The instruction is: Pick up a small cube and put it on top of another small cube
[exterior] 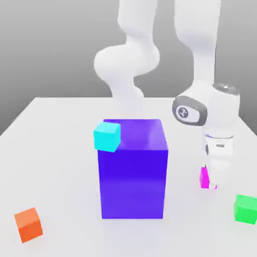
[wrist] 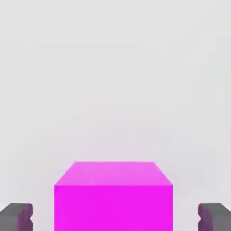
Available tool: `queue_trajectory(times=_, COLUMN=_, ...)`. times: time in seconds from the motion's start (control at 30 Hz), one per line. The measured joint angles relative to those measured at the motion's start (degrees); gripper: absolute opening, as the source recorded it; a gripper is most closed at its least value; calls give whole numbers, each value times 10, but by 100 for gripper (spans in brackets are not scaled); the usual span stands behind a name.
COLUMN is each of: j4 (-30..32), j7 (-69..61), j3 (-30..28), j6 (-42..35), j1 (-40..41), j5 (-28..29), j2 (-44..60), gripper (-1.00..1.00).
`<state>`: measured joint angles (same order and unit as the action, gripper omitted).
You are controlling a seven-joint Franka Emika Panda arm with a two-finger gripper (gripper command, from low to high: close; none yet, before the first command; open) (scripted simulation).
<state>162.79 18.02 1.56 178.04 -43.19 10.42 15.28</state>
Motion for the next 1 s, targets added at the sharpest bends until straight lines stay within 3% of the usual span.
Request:
queue_trajectory(times=0.2, j4=3, j7=-2, j3=8, j6=-12, j1=7, j5=-2, j2=-14, gripper=-100)
queue_trajectory(times=0.43, j4=21, j7=-74, j3=57, j6=-122, j1=33, j5=-95, j2=-143, gripper=-100)
queue_trajectory(times=0.8, j4=-191, j7=-167, j3=42, j6=-277, j1=77, j5=-90, j2=-85, gripper=-100)
queue_trajectory(times=0.97, j4=-226, j7=-171, j3=31, j6=-228, j1=75, j5=-76, j2=-1, gripper=-100)
queue_trajectory(times=1.0, j4=-227, j7=-169, j3=29, j6=-214, j1=73, j5=-72, j2=15, gripper=100)
